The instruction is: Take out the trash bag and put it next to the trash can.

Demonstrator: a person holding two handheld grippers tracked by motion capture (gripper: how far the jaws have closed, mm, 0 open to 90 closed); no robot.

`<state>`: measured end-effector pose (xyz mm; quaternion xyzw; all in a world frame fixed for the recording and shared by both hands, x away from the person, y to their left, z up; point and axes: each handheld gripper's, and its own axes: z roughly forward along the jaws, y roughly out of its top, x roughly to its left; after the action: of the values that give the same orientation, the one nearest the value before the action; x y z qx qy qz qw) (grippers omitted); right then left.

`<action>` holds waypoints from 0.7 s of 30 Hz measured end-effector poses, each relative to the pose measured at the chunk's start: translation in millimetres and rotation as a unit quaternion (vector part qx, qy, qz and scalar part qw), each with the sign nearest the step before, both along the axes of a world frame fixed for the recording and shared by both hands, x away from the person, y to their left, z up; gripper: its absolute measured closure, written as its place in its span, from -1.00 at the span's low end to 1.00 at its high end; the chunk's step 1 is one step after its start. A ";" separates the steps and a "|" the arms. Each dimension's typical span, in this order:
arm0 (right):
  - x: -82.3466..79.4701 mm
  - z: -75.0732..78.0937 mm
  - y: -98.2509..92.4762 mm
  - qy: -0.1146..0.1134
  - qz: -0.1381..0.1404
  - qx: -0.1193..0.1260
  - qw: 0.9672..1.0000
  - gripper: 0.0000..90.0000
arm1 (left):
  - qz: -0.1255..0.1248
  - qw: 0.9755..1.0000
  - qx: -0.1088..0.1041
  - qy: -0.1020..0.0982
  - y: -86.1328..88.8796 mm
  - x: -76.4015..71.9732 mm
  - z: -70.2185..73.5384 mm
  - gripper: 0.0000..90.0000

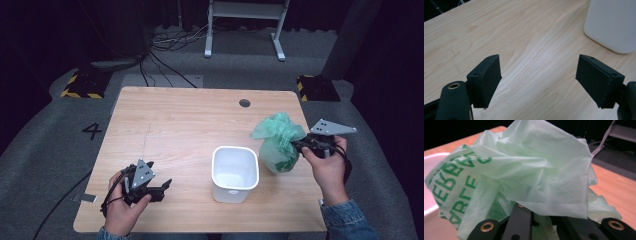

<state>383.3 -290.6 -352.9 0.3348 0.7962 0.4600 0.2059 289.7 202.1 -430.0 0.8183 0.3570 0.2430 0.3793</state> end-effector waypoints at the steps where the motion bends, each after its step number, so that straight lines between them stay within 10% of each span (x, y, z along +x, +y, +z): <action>1: 1.0 -3.0 0.0 0.005 0.000 -0.004 1.000 0.90 | 0.000 1.000 0.001 0.000 0.0 0.0 0.0 -0.55; 15: 15.4 -30.9 12.8 0.053 0.003 -0.034 0.998 0.86 | -0.006 1.000 0.011 0.006 -3.6 0.4 -1.8 -0.55; 21: 17.4 -29.4 16.8 0.039 -0.003 -0.029 0.999 0.39 | -0.007 1.000 0.013 0.007 -4.3 0.3 -1.9 -0.55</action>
<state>400.7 -273.8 -382.3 0.3491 0.8155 0.4225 0.1856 290.0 197.8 -432.0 0.8270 0.3508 0.2396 0.3683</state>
